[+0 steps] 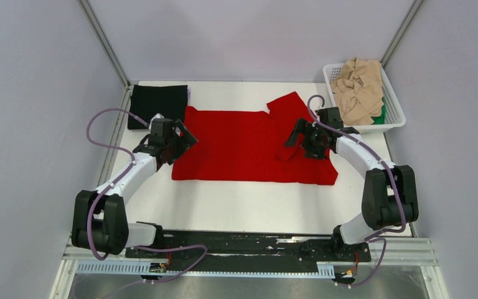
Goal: Fold and stack the t-shirts
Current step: Fold the flattened tshirt in 1/3 of the way
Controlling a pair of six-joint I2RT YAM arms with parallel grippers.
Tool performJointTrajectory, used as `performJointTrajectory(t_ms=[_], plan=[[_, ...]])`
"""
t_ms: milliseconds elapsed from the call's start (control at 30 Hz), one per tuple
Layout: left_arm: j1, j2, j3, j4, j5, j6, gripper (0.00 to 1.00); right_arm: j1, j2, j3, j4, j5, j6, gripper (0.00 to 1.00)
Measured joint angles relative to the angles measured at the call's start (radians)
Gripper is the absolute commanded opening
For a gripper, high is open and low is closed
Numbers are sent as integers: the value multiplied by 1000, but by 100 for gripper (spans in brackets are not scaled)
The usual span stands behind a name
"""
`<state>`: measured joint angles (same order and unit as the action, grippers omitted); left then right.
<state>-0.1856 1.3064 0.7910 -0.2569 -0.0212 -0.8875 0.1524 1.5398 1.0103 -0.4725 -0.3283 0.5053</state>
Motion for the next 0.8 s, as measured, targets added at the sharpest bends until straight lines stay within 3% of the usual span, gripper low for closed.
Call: performJointTrajectory(t_ms=[267,467,800], plan=[[-42,12,-80,90,102,31,100,61,157,39,42,-10,13,100],[-41,13,-82,122,98,40,100,89,320,195,52,6,31,100],[-41,13,-83,128,90,41,100,160,438,478,29,117,93,100]])
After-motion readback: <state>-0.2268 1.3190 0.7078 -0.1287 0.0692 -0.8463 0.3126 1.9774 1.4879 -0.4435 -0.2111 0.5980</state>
